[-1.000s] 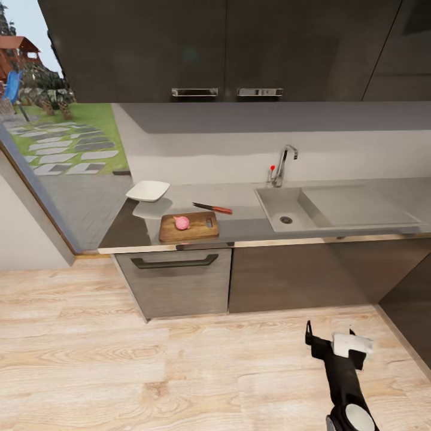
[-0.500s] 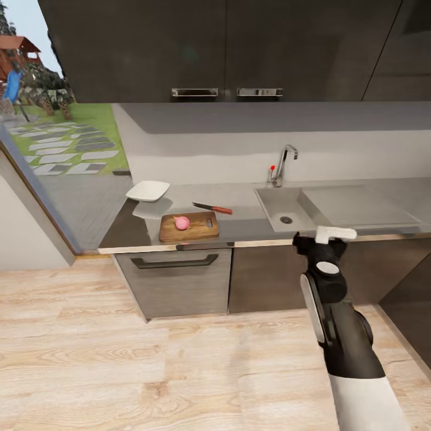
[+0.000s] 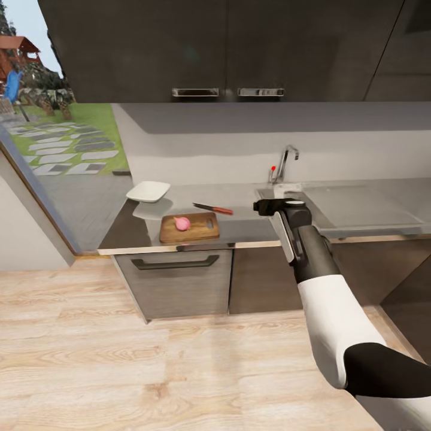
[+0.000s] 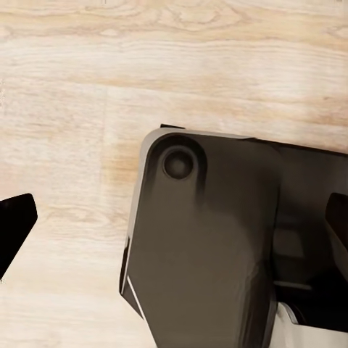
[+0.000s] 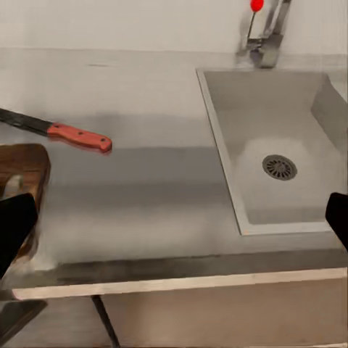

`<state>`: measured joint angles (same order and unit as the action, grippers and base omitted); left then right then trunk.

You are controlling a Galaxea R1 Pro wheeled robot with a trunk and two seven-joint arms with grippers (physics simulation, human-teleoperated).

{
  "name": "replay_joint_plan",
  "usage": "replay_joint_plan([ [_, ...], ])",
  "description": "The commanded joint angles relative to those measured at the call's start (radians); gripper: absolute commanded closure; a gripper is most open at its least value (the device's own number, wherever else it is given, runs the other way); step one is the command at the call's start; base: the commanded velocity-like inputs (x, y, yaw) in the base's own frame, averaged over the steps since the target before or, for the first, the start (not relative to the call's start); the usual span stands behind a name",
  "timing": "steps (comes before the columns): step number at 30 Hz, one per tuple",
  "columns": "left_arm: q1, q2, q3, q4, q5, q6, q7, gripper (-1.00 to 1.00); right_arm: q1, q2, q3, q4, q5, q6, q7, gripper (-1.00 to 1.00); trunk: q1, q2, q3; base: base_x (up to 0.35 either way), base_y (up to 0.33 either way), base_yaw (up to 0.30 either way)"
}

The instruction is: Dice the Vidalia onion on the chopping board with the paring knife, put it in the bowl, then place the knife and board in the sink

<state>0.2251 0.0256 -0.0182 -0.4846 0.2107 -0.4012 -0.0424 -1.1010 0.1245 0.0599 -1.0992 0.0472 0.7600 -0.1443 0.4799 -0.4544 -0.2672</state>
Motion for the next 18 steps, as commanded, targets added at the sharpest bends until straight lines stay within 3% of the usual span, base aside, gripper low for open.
replay_joint_plan([
  [1, 0.0, 0.0, -0.002, -0.001, 0.01, -0.001, -0.005, -1.0, -0.002, -0.001, 0.002, 0.0, 0.004, 0.006, 0.031, -1.0, 0.001, -0.002, -0.002, 0.169, 0.123, 0.0],
  [6, 0.0, 0.007, -0.002, -0.002, 0.012, 0.0, -0.009, -1.0, -0.003, -0.005, 0.003, 0.003, -0.002, 0.007, 0.082, -1.0, 0.001, -0.002, -0.002, 0.206, 0.163, 0.0],
  [12, 0.0, 0.012, -0.002, 0.0, 0.013, 0.001, -0.011, -1.0, -0.003, -0.021, 0.004, 0.004, -0.004, 0.005, 0.09, -1.0, 0.001, -0.002, -0.002, 0.241, 0.175, 0.0],
  [18, 0.0, 0.013, -0.002, 0.0, 0.013, 0.001, -0.011, -1.0, -0.001, -0.024, 0.004, 0.009, -0.006, 0.003, 0.093, -1.0, 0.001, -0.002, -0.002, 0.259, 0.049, 0.0],
])
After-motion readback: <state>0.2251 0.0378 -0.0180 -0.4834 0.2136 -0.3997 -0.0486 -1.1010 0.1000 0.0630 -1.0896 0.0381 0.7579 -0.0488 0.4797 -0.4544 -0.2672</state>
